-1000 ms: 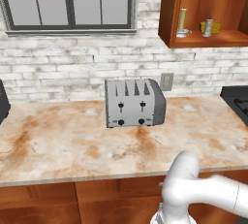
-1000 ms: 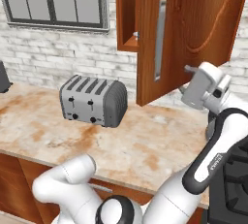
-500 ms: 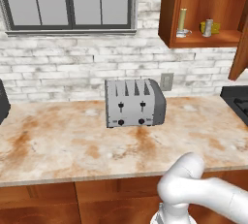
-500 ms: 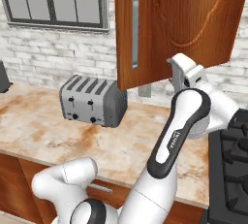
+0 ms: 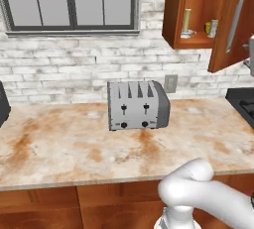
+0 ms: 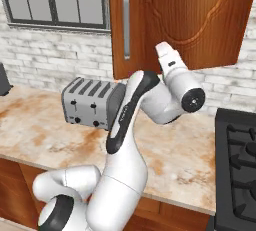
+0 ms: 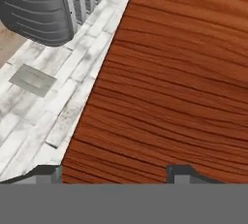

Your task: Pick the candle and candle from the dining table and place them in the open cabinet. Close the cabinet after placing the objects.

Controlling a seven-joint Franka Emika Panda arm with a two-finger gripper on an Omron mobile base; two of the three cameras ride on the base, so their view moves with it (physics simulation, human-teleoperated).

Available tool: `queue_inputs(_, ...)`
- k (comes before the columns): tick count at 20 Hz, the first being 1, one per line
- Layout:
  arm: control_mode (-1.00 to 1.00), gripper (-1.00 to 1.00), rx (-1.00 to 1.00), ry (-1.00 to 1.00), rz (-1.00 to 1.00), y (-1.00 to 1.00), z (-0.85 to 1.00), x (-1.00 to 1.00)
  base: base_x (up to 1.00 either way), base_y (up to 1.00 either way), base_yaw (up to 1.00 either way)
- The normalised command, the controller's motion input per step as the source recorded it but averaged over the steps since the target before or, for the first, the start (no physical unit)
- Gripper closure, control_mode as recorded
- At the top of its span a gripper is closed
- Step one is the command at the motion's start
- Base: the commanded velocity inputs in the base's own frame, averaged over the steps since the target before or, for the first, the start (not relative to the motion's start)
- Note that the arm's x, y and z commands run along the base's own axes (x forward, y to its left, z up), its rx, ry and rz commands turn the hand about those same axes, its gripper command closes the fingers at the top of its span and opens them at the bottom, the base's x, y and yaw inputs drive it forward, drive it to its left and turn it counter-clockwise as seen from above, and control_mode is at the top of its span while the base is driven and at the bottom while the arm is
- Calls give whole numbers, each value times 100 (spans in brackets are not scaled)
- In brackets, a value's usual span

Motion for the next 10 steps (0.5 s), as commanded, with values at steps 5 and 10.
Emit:
queue_inputs(5, -100, -100, -16, 22, -37, 31, 50, 53, 0, 0, 0)
queue_inputs(10, -100, -100, -14, 21, -35, 23, 41, 53, 0, 0, 0)
